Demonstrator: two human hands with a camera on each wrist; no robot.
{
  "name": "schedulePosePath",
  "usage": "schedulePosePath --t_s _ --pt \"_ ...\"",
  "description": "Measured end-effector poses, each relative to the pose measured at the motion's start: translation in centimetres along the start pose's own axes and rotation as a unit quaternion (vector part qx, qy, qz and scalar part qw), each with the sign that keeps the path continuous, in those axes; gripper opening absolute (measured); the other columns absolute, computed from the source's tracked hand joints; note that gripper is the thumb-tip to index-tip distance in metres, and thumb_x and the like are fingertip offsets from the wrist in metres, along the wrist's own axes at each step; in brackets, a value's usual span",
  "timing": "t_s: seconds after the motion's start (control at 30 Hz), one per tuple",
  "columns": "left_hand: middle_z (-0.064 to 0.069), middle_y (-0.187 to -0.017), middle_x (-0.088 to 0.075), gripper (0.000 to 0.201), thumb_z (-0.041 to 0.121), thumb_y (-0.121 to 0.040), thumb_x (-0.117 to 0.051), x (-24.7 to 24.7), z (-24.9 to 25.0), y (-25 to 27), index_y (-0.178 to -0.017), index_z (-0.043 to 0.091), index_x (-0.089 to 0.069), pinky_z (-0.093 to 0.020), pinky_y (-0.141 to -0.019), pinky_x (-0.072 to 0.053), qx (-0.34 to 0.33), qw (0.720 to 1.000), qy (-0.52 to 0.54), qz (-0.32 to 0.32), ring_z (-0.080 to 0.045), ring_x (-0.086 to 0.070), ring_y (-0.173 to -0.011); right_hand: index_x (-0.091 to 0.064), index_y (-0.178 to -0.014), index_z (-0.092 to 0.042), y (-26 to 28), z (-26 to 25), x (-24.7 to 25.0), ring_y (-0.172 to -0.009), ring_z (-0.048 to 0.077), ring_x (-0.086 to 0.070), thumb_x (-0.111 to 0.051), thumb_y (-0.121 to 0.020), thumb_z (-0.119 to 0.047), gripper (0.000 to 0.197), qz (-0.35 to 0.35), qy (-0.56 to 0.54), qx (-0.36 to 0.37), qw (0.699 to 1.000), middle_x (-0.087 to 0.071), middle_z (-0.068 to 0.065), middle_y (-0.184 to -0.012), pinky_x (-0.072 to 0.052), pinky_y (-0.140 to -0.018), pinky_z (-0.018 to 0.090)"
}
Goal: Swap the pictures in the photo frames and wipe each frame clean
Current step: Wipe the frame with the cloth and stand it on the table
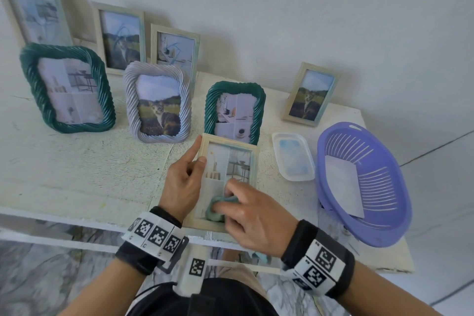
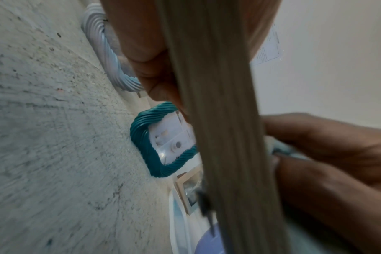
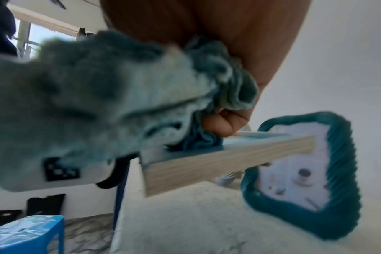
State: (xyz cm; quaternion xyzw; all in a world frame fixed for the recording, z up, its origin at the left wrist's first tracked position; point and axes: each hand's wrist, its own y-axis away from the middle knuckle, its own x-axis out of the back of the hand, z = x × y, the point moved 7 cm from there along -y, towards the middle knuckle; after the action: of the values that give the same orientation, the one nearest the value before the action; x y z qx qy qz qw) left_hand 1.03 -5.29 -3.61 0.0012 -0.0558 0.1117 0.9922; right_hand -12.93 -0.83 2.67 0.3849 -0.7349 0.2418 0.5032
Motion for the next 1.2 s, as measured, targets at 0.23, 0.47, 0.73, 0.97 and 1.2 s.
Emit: schedulePosePath --t_s 0.23,0.47,0.73,0.97,1.2 --pt "-0.006 -0.074 -0.05 0.056 0.051 -0.089 -0.046 -0.4 1.0 -0.6 -0.144 0.041 -0.04 -0.057 -0.059 -0.049 -0.037 0.999 -0.004 -0.017 -0.021 -0.045 -0.066 -0.062 -0.102 -0.007 -3.1 5.2 4.0 -0.073 0.016 -0.046 -0.054 -0.091 -0.01 0.014 0.126 0.101 -0.137 0.977 -0.048 0.007 -0.094 -0.047 -0.062 0.024" --pt "-0.009 -0.075 -0.054 0.053 0.044 -0.093 -0.046 -0.5 1.2 -0.4 -0.145 0.039 -0.04 -0.056 -0.06 -0.05 -0.045 0.999 0.0 -0.008 -0.021 -0.046 -0.065 -0.059 -0.109 -0.008 -4.2 4.1 3.2 -0.078 0.016 -0.043 -0.032 -0.096 -0.017 0.031 0.112 0.079 -0.138 0.981 -0.052 0.009 -0.1 -0.036 -0.066 0.021" --pt "-0.01 -0.084 -0.057 0.053 0.049 -0.088 -0.048 0.3 0.1 -1.2 -0.14 0.044 -0.044 -0.068 -0.061 -0.049 -0.021 0.999 0.027 0.011 -0.026 -0.051 -0.069 -0.064 -0.115 -0.013 -2.0 -0.2 0.6 -0.071 0.008 -0.041 -0.049 -0.093 -0.012 0.027 0.049 -0.034 -0.031 0.998 -0.038 -0.003 -0.096 -0.029 -0.061 0.01" --pt "-0.011 -0.079 -0.055 0.044 0.031 -0.098 -0.048 -0.7 0.0 -1.2 -0.141 0.039 -0.045 -0.057 -0.058 -0.051 -0.015 0.999 0.047 0.004 -0.022 -0.047 -0.067 -0.063 -0.112 -0.018 -0.2 0.2 0.4 -0.08 0.014 -0.044 -0.044 -0.093 -0.021 0.027 0.002 0.013 -0.036 0.999 -0.041 0.0 -0.1 -0.048 -0.056 0.03" --pt "-0.01 -0.085 -0.059 0.055 0.038 -0.091 -0.047 0.0 -0.1 -1.2 -0.145 0.027 -0.043 -0.059 -0.069 -0.052 -0.012 0.998 0.057 0.011 -0.022 -0.052 -0.075 -0.062 -0.094 -0.017 0.5 2.3 1.8 -0.073 0.015 -0.046 -0.054 -0.088 -0.02 0.011 -0.002 0.123 -0.073 0.99 -0.043 0.0 -0.097 -0.04 -0.043 0.025"
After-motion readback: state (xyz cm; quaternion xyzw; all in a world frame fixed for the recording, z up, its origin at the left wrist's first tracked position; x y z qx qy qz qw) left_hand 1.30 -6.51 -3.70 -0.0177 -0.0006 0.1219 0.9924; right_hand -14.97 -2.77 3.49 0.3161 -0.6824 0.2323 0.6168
